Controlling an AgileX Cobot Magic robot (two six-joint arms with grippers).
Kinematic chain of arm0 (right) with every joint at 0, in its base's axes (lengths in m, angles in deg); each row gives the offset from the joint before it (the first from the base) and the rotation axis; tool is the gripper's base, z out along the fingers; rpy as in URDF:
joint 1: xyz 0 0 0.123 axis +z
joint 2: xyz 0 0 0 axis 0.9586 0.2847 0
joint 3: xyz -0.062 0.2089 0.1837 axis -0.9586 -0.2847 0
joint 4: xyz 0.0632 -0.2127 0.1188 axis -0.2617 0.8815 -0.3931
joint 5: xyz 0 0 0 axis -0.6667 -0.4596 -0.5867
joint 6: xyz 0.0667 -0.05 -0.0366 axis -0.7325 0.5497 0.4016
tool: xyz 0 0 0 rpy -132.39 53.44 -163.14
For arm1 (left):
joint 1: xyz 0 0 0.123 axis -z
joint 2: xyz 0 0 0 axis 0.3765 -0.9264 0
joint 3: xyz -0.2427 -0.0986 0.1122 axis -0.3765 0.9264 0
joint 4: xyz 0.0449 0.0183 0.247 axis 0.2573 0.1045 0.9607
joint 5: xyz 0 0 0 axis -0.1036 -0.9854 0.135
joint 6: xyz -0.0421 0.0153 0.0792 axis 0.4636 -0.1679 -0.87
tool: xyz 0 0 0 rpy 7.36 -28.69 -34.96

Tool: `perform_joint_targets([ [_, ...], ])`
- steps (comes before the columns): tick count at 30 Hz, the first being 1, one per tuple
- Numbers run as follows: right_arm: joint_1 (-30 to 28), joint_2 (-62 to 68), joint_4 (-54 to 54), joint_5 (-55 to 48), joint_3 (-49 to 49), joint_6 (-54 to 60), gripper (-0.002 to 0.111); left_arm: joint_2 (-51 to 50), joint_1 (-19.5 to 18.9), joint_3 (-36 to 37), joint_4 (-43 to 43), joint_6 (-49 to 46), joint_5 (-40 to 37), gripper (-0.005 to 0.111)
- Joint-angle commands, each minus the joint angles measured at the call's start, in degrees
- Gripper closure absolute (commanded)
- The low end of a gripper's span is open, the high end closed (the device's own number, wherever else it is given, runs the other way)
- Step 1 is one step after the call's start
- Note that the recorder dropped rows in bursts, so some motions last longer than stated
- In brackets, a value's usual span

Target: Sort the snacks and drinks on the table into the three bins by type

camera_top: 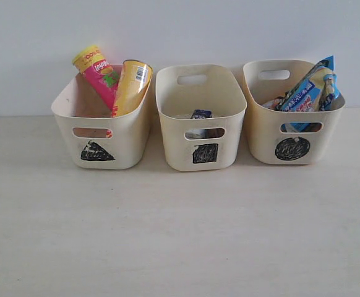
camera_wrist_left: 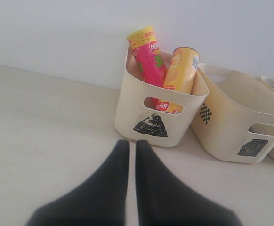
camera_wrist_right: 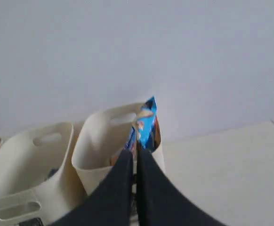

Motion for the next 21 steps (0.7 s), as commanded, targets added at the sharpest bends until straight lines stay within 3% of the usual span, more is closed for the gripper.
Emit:
perform_joint_targets([
  [1,-0.1,-8.8,0.4,0.5,-0.9,0.3,0.108,-0.2,-0.2,0.1,0.2,0.4,0.4,0.102],
  [14,-0.1,-17.6,0.4,0.7,-0.9,0.3,0.108,1.4,-0.2,0.7,0.8,0.1,0.4,0.102],
  [21,-0.1,-17.6,0.4,0.7,-0.9,0.3,0.108,12.9,-0.2,5.6,16.0,-0.7,0.0,0.102],
])
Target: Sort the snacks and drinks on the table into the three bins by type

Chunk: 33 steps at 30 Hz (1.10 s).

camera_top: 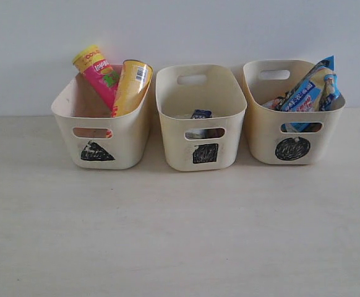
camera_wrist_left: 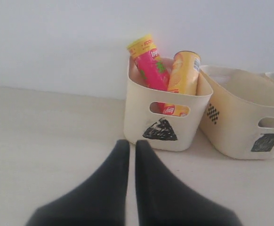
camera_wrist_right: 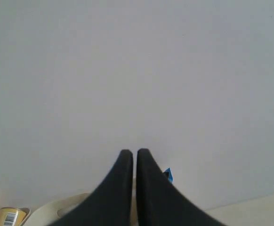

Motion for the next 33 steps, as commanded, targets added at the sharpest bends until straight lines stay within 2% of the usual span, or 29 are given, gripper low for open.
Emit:
perform_joint_targets([
  [1,-0.1,-0.2,0.4,0.1,-0.3,0.2,0.108,7.1,-0.2,2.6,8.4,-1.3,-0.3,0.102],
  [7,-0.1,-0.6,0.4,0.2,-0.3,0.2,0.108,7.1,-0.7,2.6,4.6,-3.0,-4.3,0.102],
  [33,-0.1,-0.6,0.4,0.0,-0.3,0.2,0.108,7.1,-0.6,2.6,4.8,-3.0,-4.4,0.102],
])
